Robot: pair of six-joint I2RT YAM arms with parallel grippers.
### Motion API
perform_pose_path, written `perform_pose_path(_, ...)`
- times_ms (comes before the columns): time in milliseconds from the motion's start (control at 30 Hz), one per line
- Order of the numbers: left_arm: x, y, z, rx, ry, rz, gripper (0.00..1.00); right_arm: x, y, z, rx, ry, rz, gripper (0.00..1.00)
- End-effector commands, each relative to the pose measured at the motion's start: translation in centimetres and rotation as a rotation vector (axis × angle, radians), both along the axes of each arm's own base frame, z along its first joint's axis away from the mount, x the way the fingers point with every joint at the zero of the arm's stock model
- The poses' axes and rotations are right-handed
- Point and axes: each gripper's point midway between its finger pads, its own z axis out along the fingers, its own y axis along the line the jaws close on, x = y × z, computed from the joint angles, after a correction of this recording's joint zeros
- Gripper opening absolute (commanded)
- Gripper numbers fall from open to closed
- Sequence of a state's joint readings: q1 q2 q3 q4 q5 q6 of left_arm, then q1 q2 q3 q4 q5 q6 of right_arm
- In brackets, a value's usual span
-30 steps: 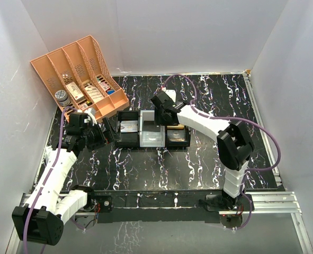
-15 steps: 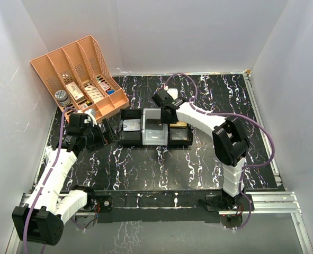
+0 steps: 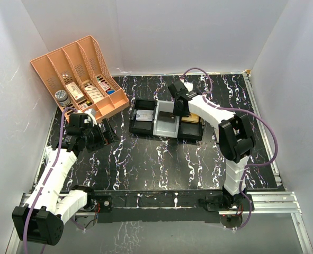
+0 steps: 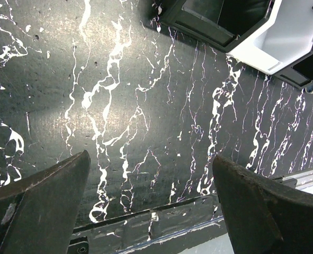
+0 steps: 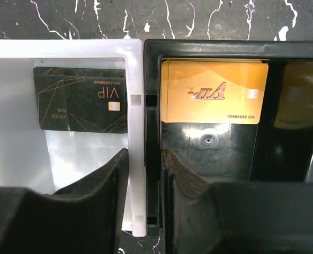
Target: Take the credit cards out of the card holder
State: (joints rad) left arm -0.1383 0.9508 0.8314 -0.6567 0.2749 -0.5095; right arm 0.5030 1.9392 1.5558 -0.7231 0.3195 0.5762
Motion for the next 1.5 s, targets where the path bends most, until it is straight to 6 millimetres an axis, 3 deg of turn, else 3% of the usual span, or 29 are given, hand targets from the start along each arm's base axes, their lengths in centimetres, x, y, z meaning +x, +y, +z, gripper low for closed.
perform_pose_path(0,0.3,-0.2,1.4,-0.024,-0.038,-0.005,0.99,1.7,1.0,1.7,0.056,-0.058,0.017,0.33)
perform_pose_path(167,0.2,0.0,1.4,-0.013,-0.042,0.003,0.99,2.1,1.0,4.4,0.104,-0.086,0.046,0.48)
perform_pose_path(300,0.2,0.7,1.5,0.013,-0.056,0.038,0.99,1.9,-0.4,7.7,0.102,-0.129,0.033,0.64)
perform_pose_path(400,0.4,1.5,2.1,0.041,-0.090,0.080,0.99,1.7,-2.8,10.2,0.111,-0.185,-0.013,0.80)
perform_pose_path(467,0.6,2.1,2.6,0.059,-0.114,0.112,0.99,1.5,-5.2,11.8,0.128,-0.230,-0.059,0.85)
perform_pose_path(533,0.6,2.8,2.9,0.080,-0.126,0.157,0.99,1.1,-8.4,12.1,0.121,-0.252,-0.133,0.88)
perform_pose_path(633,0.5,3.7,3.0,0.095,-0.137,0.221,0.99,0.1,-13.9,11.4,0.090,-0.260,-0.279,0.98)
perform_pose_path(733,0.6,3.4,3.1,0.073,-0.162,0.213,0.99,-1.9,-18.6,9.8,0.070,-0.233,-0.417,0.98)
perform_pose_path(967,0.6,2.6,3.4,0.062,-0.165,0.151,0.99,-5.7,-26.3,6.5,0.055,-0.183,-0.674,0.98)
perform_pose_path(1167,0.4,2.7,3.6,0.068,-0.179,0.144,0.99,-6.4,-29.0,5.1,0.013,-0.132,-0.701,0.98)
perform_pose_path(1333,0.5,2.5,3.8,0.062,-0.181,0.136,0.99,-5.1,-29.7,4.1,-0.027,-0.069,-0.659,0.98)
perform_pose_path(1467,0.4,2.4,3.9,0.056,-0.178,0.131,0.99,-4.9,-29.3,1.2,-0.027,0.045,-0.626,0.98)
